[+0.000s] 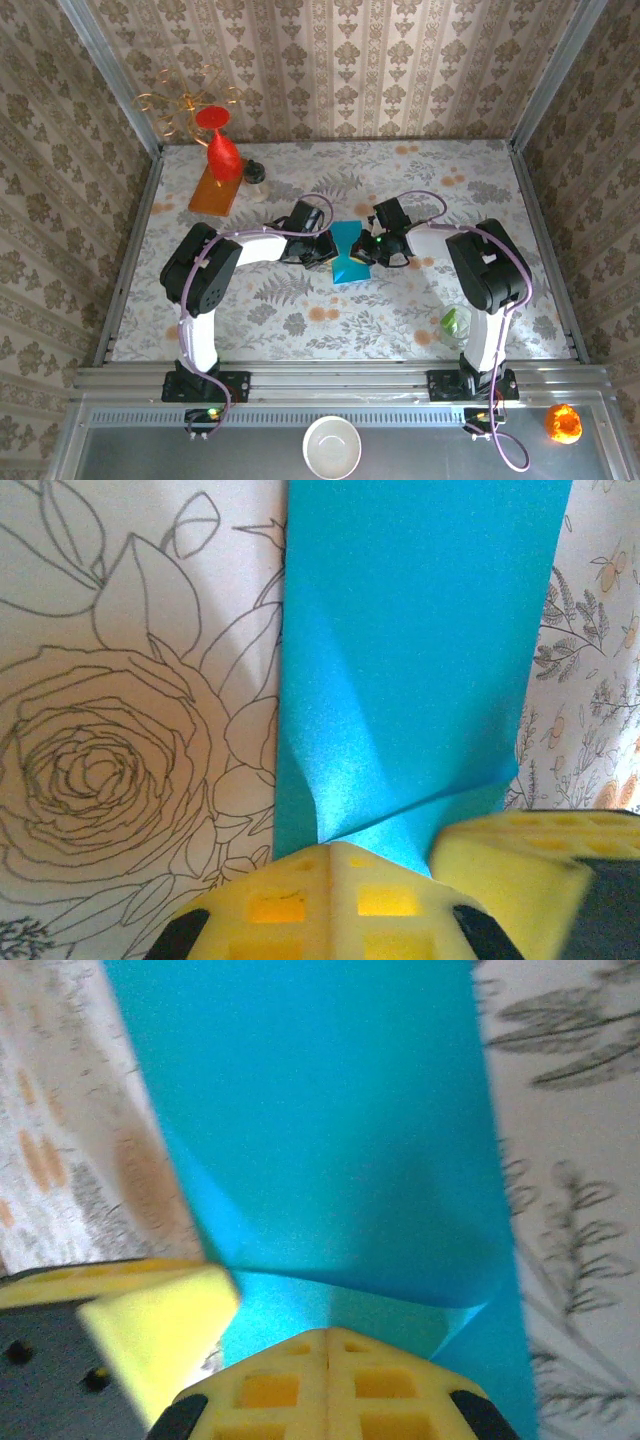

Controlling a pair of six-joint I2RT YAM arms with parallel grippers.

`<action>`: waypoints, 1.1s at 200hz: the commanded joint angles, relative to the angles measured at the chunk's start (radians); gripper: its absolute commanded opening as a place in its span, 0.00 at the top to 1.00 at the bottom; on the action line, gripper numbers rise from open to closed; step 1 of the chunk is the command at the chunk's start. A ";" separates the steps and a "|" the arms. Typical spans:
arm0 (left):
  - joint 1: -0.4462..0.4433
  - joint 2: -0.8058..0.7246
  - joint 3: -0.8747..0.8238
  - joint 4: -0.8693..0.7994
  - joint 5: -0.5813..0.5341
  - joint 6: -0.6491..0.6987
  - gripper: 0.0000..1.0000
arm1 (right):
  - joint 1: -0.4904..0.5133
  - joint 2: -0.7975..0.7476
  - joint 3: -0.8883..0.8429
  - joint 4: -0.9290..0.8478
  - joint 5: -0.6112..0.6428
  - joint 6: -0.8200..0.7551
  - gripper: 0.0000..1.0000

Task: Fold a paper plane with a square sheet of paper (pick it up from the middle)
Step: Fold the triangle a second time at the center of the table.

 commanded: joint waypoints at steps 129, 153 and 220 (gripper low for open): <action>-0.119 -0.102 -0.019 -0.084 -0.002 0.065 1.00 | -0.012 0.094 -0.031 -0.105 0.118 0.026 0.99; -0.128 -0.065 0.011 -0.093 0.018 0.071 1.00 | -0.013 0.098 -0.034 -0.095 0.112 0.031 0.99; -0.131 0.007 0.096 -0.148 0.035 0.101 1.00 | -0.015 0.097 -0.037 -0.089 0.103 0.034 0.99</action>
